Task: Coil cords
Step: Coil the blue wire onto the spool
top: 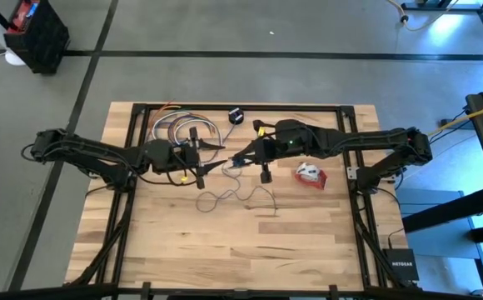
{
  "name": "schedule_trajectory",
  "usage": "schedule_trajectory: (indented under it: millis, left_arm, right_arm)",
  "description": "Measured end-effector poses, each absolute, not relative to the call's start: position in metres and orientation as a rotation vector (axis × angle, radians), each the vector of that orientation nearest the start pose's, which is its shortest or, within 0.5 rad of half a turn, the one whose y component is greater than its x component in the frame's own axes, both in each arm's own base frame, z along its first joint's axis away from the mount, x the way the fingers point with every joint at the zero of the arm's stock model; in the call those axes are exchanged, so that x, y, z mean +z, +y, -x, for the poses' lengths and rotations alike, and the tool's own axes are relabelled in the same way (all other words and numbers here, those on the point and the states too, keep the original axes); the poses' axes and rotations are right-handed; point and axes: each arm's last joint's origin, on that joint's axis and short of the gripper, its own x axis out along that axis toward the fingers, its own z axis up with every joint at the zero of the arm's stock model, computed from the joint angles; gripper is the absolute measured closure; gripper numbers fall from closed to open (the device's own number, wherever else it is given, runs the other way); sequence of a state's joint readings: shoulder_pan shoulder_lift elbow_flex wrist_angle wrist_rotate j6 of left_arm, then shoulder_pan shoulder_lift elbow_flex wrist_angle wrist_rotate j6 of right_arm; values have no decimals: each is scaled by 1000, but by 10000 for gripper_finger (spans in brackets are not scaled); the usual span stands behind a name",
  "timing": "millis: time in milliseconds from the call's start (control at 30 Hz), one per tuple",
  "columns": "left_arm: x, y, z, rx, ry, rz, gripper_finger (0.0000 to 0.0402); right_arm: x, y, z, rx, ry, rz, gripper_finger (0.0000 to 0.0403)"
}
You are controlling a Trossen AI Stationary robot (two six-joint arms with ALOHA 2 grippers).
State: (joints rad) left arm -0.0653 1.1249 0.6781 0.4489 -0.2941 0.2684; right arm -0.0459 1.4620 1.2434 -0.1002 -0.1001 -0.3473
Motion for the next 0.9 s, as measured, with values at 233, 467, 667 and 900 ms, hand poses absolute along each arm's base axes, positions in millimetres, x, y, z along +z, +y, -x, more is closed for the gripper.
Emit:
schedule_trajectory:
  millis: [233,467,667,900]
  left_arm:
    - [286,-8,-252,203,38,-258,220]
    - [283,-6,-257,210,28,-258,220]
    - [286,-8,-255,194,17,-262,220]
    - [291,-9,-251,197,4,-272,220]
  right_arm:
    - [344,-14,-336,71,276,353,398]
    - [343,-13,-339,102,259,344,398]
    - [339,-13,-341,114,280,345,398]
    - [337,-11,-341,154,288,340,398]
